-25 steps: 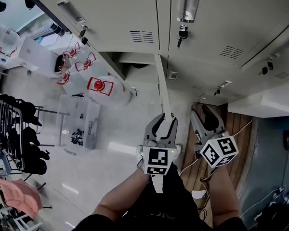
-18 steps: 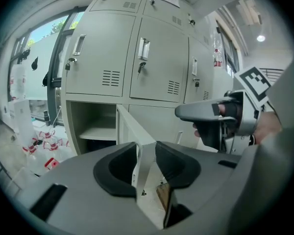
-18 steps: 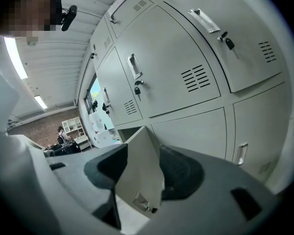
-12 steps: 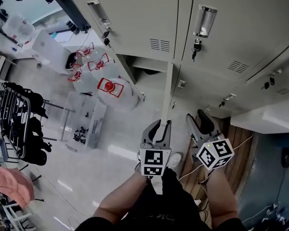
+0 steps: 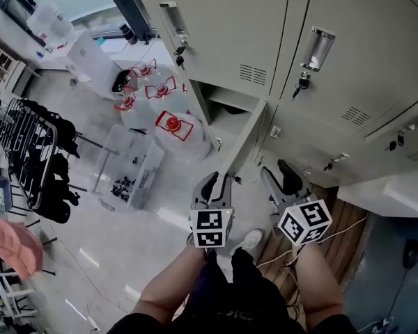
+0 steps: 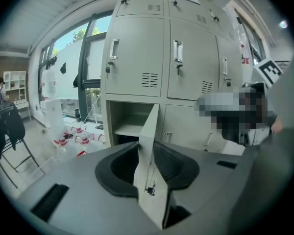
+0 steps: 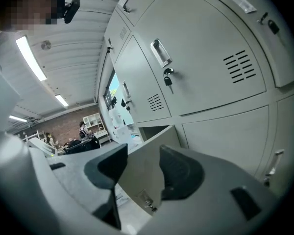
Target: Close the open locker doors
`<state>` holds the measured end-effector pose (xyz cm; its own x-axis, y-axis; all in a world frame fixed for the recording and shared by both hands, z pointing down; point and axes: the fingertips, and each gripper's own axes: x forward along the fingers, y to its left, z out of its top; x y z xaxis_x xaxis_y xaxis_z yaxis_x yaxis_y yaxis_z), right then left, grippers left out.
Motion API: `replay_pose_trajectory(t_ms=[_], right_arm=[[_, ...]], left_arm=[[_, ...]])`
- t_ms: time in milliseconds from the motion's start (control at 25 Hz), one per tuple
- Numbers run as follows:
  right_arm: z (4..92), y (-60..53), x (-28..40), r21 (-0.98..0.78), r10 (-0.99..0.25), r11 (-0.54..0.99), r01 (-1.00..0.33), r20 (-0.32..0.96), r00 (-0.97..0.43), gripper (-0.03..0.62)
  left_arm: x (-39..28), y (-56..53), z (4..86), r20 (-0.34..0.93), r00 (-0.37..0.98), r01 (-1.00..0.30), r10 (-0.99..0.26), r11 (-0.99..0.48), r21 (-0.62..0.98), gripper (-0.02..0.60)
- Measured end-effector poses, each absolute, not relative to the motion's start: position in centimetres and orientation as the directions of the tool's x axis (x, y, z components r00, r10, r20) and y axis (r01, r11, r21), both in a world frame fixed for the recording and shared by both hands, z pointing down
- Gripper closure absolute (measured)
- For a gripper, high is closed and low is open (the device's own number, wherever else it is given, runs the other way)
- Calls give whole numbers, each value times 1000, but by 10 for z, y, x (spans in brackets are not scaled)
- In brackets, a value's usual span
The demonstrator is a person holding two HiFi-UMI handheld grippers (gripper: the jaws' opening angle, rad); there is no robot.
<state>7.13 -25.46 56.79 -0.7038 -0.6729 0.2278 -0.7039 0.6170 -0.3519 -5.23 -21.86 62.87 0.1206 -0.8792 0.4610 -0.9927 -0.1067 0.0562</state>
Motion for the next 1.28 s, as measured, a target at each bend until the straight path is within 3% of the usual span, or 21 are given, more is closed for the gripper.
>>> replay_pose_trajectory(t_ms=[440, 1280], right_arm=[[560, -265, 29, -360, -624, 667, -653, 210, -753, 405], [568, -318, -47, -347, -732, 542, -766, 254, -632, 405]], left_arm=[[-116, -243, 620, 466, 0, -1000, -885, 5, 9, 480], [-182, -337, 616, 450, 141, -990, -882, -124, 67, 480]])
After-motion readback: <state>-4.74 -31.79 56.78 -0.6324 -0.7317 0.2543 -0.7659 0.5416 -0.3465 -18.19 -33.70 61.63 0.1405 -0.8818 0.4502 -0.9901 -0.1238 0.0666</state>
